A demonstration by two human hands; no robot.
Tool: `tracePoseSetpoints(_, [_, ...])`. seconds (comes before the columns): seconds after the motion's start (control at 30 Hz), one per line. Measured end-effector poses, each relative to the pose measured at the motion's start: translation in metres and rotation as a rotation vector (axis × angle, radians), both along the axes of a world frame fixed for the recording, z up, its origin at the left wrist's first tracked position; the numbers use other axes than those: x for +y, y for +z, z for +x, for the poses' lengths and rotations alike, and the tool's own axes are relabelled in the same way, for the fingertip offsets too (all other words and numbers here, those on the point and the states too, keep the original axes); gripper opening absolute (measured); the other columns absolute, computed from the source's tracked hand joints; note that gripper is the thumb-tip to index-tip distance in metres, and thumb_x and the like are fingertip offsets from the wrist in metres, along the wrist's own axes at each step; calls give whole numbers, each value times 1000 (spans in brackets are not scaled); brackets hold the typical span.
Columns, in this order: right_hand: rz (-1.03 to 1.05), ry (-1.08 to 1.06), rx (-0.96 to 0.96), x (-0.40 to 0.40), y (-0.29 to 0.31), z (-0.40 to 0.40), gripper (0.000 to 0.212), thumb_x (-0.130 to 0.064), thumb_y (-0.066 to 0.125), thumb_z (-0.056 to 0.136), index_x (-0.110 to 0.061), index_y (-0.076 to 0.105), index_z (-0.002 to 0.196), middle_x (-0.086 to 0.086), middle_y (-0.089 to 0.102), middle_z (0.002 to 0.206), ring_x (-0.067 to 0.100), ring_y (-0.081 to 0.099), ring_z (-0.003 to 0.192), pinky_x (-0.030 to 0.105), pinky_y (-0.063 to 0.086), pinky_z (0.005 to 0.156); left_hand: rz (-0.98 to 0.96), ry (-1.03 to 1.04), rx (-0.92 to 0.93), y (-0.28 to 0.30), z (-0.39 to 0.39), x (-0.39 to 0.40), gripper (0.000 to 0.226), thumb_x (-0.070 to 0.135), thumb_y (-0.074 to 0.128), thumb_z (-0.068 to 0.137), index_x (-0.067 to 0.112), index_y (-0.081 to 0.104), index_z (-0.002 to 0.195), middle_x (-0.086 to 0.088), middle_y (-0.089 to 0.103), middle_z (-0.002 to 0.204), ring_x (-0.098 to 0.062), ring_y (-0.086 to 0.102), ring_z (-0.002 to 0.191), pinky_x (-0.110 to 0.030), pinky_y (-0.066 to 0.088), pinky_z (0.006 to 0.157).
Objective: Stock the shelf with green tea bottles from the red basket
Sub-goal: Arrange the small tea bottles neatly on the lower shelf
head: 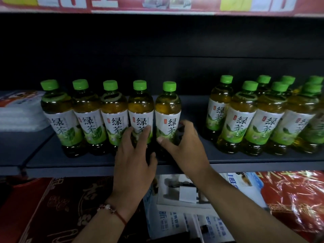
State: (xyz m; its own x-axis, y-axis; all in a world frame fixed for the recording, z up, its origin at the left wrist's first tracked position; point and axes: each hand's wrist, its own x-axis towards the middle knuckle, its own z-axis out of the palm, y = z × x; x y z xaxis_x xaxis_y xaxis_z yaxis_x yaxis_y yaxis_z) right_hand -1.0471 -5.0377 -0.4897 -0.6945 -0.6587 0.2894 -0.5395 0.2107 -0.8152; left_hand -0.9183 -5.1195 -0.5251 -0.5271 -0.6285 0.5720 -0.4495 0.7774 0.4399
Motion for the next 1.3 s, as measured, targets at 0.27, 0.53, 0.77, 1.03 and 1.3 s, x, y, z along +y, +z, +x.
tracePoseSetpoints(0.27, [87, -204, 440, 45, 64, -47, 59, -33, 62, 92, -19, 41, 146, 3, 37, 148, 24, 46, 128, 37, 45, 102, -165, -1, 16, 21, -26, 27, 82, 23, 77, 79, 28, 36, 150, -16, 20, 159, -40, 22, 144, -60, 29, 111])
tracePoseSetpoints(0.53, [509, -303, 306, 16, 113, -81, 85, -32, 56, 96, -22, -1, 158, 21, -8, 163, 42, 49, 128, 34, 39, 82, -196, 22, 9, 21, -51, 35, 83, 22, 80, 74, 23, 42, 147, -24, 22, 160, -46, 23, 145, -66, 20, 113])
tracePoseSetpoints(0.77, [451, -340, 363, 0, 105, -80, 70, -15, 52, 95, -28, 17, 155, 20, 25, 153, 37, 58, 113, 32, 37, 75, -205, 36, 21, 17, -55, 30, 76, 22, 75, 78, 27, 43, 147, -25, 20, 160, -46, 17, 147, -65, 13, 116])
tracePoseSetpoints(1.03, [190, -348, 580, 11, 104, -81, 26, -24, 54, 98, -18, 44, 122, 9, 54, 115, 34, 61, 89, 35, 39, 66, -191, 38, -7, 13, -55, 29, 75, 25, 72, 80, 24, 44, 149, -22, 16, 163, -42, 11, 150, -66, 15, 115])
tracePoseSetpoints(1.3, [-135, -138, 385, 22, 95, -56, 37, -43, 71, 86, -22, 56, 113, -12, 57, 90, 13, 61, 83, 41, 56, 71, -126, 16, -29, 15, -48, 32, 72, 26, 69, 83, 26, 41, 149, -18, 17, 162, -38, 19, 146, -59, 28, 109])
